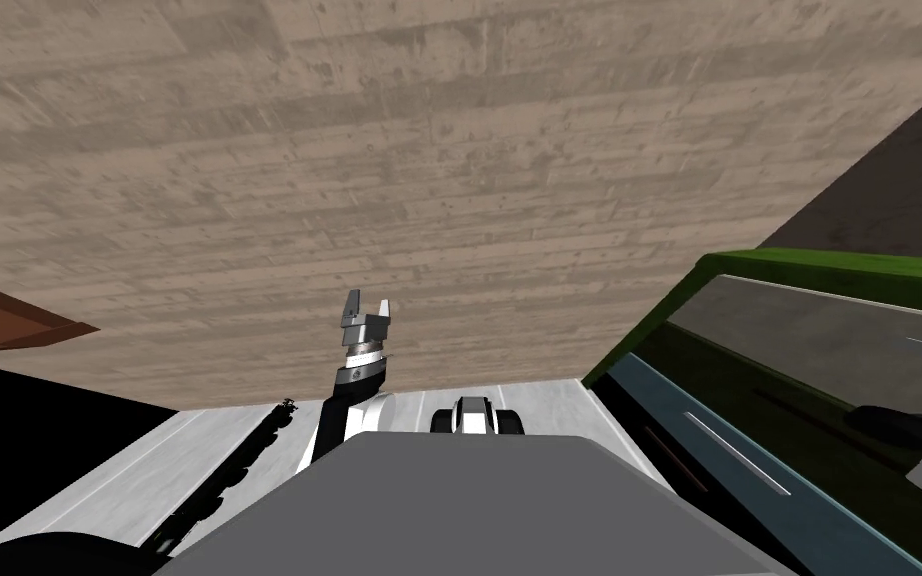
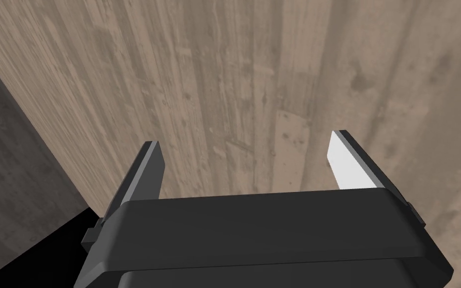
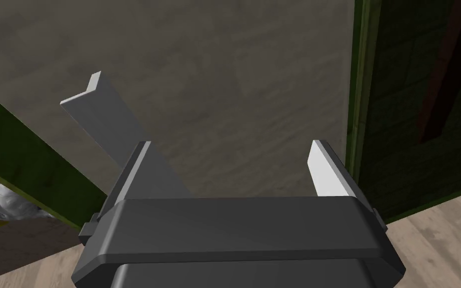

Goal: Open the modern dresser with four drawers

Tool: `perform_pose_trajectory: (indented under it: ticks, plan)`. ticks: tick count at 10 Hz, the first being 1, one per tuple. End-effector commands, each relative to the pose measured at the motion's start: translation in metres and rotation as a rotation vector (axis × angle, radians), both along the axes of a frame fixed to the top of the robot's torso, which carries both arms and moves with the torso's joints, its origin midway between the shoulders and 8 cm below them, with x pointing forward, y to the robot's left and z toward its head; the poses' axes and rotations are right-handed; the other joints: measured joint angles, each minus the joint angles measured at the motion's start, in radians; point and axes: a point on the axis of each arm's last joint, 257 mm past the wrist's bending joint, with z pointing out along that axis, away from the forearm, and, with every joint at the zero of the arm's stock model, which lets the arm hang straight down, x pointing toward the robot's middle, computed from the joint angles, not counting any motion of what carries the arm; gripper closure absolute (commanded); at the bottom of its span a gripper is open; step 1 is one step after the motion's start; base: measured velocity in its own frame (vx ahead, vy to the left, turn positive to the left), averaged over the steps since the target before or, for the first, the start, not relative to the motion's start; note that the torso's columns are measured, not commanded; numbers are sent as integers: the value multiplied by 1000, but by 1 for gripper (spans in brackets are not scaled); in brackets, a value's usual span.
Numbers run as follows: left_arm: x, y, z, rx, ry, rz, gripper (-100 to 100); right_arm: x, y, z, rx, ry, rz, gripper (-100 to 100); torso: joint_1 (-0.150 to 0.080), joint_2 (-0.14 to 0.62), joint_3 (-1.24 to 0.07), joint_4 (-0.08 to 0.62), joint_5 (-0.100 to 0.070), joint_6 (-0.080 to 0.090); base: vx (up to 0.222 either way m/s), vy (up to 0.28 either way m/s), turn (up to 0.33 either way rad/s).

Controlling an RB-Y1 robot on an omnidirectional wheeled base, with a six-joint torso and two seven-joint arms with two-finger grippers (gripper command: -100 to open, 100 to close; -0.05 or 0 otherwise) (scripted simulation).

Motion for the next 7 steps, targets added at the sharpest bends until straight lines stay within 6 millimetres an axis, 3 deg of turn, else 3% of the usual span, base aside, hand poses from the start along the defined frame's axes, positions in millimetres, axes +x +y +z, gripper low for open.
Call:
perform_pose_trajectory:
  ticks: [1,4,7]
  plan:
    - [0,0,0,0,0,0,0,-28,-18,38,-78,63,-72,-100,-1,2,1,1,0,1,40,22,149]
    - [0,0,0,0,0,0,0,-40,-27,57,-116,92,-106,-100,-1,2,1,1,-1,0,30,14,71]
    - [0,0,0,0,0,0,0,-38,-26,56,-109,85,-98,-100,-6,2,1,1,-1,0,10,-52,0]
